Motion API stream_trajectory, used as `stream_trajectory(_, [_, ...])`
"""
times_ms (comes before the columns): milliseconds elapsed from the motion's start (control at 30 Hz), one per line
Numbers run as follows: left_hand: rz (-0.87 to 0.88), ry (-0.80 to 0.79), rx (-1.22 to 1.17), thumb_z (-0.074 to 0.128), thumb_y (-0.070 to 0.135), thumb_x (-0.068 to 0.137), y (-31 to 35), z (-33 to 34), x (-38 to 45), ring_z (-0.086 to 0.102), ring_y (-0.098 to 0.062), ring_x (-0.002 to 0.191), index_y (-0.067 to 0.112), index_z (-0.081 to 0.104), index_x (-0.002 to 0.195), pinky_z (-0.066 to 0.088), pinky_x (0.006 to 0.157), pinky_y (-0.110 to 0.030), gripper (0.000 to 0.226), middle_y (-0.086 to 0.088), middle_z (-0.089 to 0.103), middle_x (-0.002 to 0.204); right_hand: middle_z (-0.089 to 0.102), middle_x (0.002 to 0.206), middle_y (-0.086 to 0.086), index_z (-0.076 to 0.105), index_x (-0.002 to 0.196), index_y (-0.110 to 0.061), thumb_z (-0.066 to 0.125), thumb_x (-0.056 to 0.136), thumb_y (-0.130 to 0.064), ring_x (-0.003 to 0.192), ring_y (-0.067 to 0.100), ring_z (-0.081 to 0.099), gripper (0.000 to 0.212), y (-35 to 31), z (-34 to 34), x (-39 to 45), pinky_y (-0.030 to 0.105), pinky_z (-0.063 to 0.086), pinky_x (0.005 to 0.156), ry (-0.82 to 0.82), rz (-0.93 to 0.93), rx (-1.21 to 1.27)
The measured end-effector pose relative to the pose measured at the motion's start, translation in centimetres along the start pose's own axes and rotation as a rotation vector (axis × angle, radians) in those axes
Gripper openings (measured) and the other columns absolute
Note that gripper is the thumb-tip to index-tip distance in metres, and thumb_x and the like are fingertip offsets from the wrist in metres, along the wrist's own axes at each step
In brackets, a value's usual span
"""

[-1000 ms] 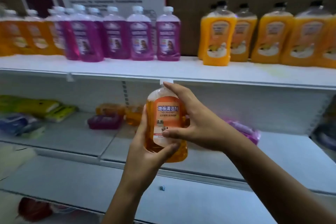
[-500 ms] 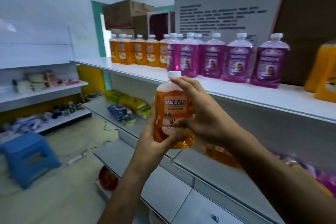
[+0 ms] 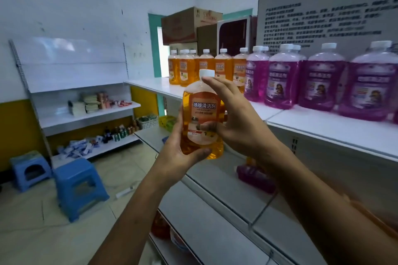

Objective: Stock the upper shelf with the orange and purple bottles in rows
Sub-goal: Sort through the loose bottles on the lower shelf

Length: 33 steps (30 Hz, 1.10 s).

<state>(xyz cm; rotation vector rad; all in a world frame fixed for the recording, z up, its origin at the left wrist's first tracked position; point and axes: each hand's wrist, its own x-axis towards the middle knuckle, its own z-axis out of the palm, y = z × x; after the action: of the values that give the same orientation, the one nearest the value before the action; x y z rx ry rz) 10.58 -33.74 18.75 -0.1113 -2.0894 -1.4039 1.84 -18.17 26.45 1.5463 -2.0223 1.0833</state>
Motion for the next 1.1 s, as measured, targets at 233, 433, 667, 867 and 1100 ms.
stream_trajectory(233, [0.081, 0.009, -0.033, 0.078, 0.033, 0.081, -2.8, -3.5, 9.4, 0.058, -0.011, 0.124, 0.042, 0.019, 0.153, 0.053, 0.1, -0.042, 0.093, 0.013, 0.056, 0.137, 0.025, 0.159, 0.0, 0.028, 0.154, -0.028, 0.075, 0.083, -0.003, 0.145, 0.018, 0.029, 0.089, 2.9, 1.6, 7.9, 0.031, 0.048, 0.107, 0.075, -0.044, -0.05])
stream_trajectory(433, [0.108, -0.094, 0.047, 0.077, 0.038, 0.08, -5.3, -7.1, 16.7, 0.056, -0.012, 0.126, 0.039, 0.012, 0.154, 0.047, 0.106, -0.048, 0.099, 0.011, 0.054, 0.14, 0.027, 0.158, 0.001, 0.03, 0.153, -0.026, 0.077, 0.082, -0.006, 0.144, 0.02, 0.031, 0.088, 5.6, 4.0, 13.8, 0.012, 0.038, 0.099, 0.144, -0.009, -0.133])
stream_trajectory(667, [0.139, -0.266, 0.037, 0.079, 0.031, 0.079, -9.5, -10.4, 23.1, 0.059, 0.0, 0.117, 0.038, 0.01, 0.152, 0.055, 0.089, -0.022, 0.1, 0.022, 0.055, 0.131, 0.026, 0.156, 0.001, 0.033, 0.15, -0.031, 0.076, 0.082, -0.004, 0.139, 0.023, 0.037, 0.086, 8.1, 7.5, 18.7, 0.011, 0.045, 0.09, 0.137, 0.035, -0.315])
stream_trajectory(867, [0.218, -0.439, -0.006, 0.077, 0.032, 0.082, -12.6, -13.0, 28.3, 0.054, 0.014, 0.115, 0.055, 0.016, 0.137, 0.048, 0.083, -0.008, 0.085, 0.043, 0.052, 0.121, 0.028, 0.152, 0.003, 0.033, 0.148, -0.029, 0.077, 0.083, -0.007, 0.132, 0.014, 0.038, 0.082, 9.7, 10.4, 22.5, -0.002, 0.043, 0.078, 0.185, 0.179, -0.347])
stream_trajectory(1100, [0.243, -0.547, 0.008, 0.079, 0.037, 0.082, -16.9, -13.3, 33.9, 0.053, 0.004, 0.122, 0.04, 0.015, 0.147, 0.048, 0.091, -0.012, 0.091, 0.023, 0.049, 0.135, 0.021, 0.156, -0.002, 0.03, 0.151, -0.035, 0.07, 0.088, -0.002, 0.141, 0.017, 0.03, 0.082, 12.7, 13.6, 25.5, 0.01, 0.037, 0.099, 0.193, 0.327, -0.434])
